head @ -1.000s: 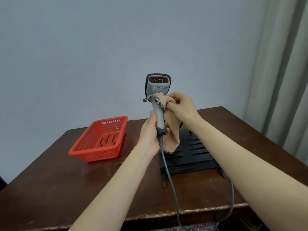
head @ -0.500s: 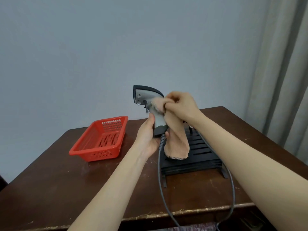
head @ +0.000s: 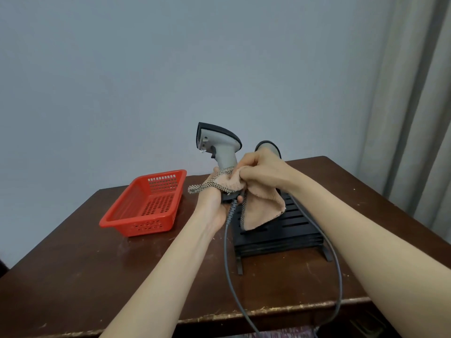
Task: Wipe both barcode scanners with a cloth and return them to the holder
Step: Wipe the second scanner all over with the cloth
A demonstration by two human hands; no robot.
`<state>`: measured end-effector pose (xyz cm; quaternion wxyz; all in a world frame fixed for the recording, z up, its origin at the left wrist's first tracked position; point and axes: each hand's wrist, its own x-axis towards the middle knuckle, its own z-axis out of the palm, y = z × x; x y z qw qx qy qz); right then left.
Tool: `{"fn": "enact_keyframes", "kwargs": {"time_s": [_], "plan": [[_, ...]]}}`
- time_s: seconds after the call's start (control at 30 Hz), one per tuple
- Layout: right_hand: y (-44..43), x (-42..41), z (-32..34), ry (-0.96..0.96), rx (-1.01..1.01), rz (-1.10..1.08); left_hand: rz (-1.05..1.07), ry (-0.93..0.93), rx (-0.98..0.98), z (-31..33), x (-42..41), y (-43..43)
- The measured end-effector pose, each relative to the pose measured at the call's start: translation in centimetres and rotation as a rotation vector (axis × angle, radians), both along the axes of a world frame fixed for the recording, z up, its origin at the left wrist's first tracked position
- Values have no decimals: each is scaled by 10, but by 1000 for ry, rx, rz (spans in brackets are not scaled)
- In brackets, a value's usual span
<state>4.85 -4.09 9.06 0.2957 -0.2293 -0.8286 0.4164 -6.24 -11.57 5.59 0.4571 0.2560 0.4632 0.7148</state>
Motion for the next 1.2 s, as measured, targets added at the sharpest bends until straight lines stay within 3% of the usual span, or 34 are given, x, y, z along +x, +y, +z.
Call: {"fn": "enact_keyframes", "kwargs": {"time_s": [0.27,0.57,0.67,0.83,1.07,1.2], "plan": [[24,-15,1,162,167,-368,-43,-87,0,2,11,-4],[2,0,-3,76,-79,3,-19,0,-4,1,10,-7],[2,-3,-1,53,-67,-32,-24,-42,-14,0,13,-5],[25,-16,0,162,118,-345,-40,-80,4,1,14,-4],[7,-6,0,157,-30,-69,-6,17,20,2,8,-4],[1,3,0,-8,-55,22,39,55,18,3,1,-3]]}}
